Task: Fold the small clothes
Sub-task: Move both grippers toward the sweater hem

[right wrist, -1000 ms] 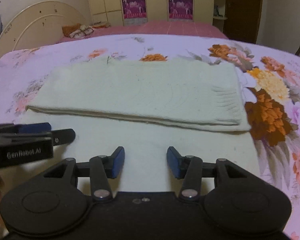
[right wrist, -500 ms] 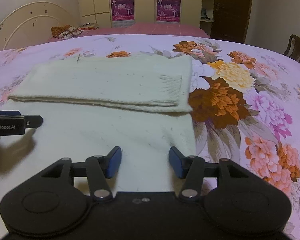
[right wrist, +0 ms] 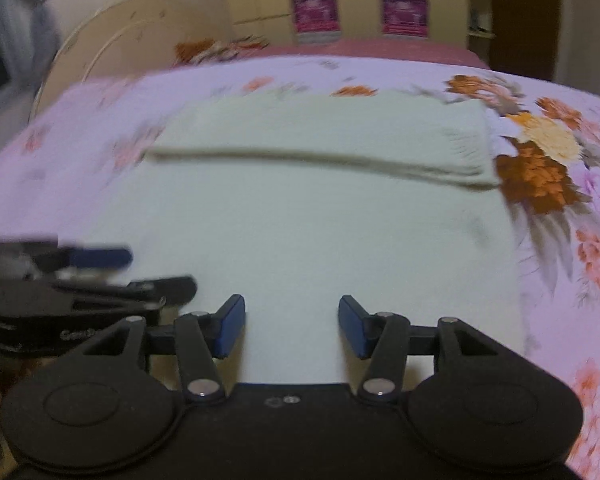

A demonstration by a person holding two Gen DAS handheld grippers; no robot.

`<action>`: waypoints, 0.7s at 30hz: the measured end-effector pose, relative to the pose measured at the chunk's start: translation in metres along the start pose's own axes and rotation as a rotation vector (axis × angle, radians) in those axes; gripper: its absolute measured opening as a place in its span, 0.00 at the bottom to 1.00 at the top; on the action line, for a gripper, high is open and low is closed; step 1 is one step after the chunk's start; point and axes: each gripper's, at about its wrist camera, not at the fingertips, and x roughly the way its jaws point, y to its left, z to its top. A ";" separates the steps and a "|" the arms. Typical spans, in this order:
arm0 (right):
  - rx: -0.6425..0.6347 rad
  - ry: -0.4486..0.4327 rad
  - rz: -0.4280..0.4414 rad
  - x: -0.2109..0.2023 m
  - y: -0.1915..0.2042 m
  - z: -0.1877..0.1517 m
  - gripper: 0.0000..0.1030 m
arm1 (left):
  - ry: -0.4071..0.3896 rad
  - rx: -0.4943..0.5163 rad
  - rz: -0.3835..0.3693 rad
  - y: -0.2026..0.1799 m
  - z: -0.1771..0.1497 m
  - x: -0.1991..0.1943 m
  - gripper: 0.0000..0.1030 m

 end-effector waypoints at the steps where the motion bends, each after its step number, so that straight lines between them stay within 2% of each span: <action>1: -0.014 -0.006 -0.021 -0.002 0.001 -0.004 0.50 | 0.001 -0.003 -0.003 0.004 -0.003 -0.004 0.72; 9: 0.041 0.010 -0.223 -0.044 -0.016 -0.041 0.52 | -0.004 -0.047 -0.015 0.033 -0.042 -0.044 0.73; 12: 0.072 -0.004 -0.180 -0.059 -0.002 -0.048 0.51 | -0.027 -0.042 -0.054 0.029 -0.050 -0.066 0.73; 16: 0.052 -0.013 -0.109 -0.073 0.040 -0.060 0.51 | -0.038 0.026 -0.124 0.010 -0.061 -0.086 0.72; 17: 0.042 -0.013 -0.097 -0.074 0.048 -0.062 0.50 | -0.035 0.030 -0.123 0.008 -0.065 -0.087 0.73; 19: 0.026 -0.003 -0.100 -0.075 0.063 -0.067 0.41 | -0.016 0.025 -0.129 0.010 -0.073 -0.087 0.73; 21: 0.042 0.009 -0.095 -0.076 0.063 -0.072 0.43 | 0.021 0.034 -0.113 0.012 -0.082 -0.084 0.73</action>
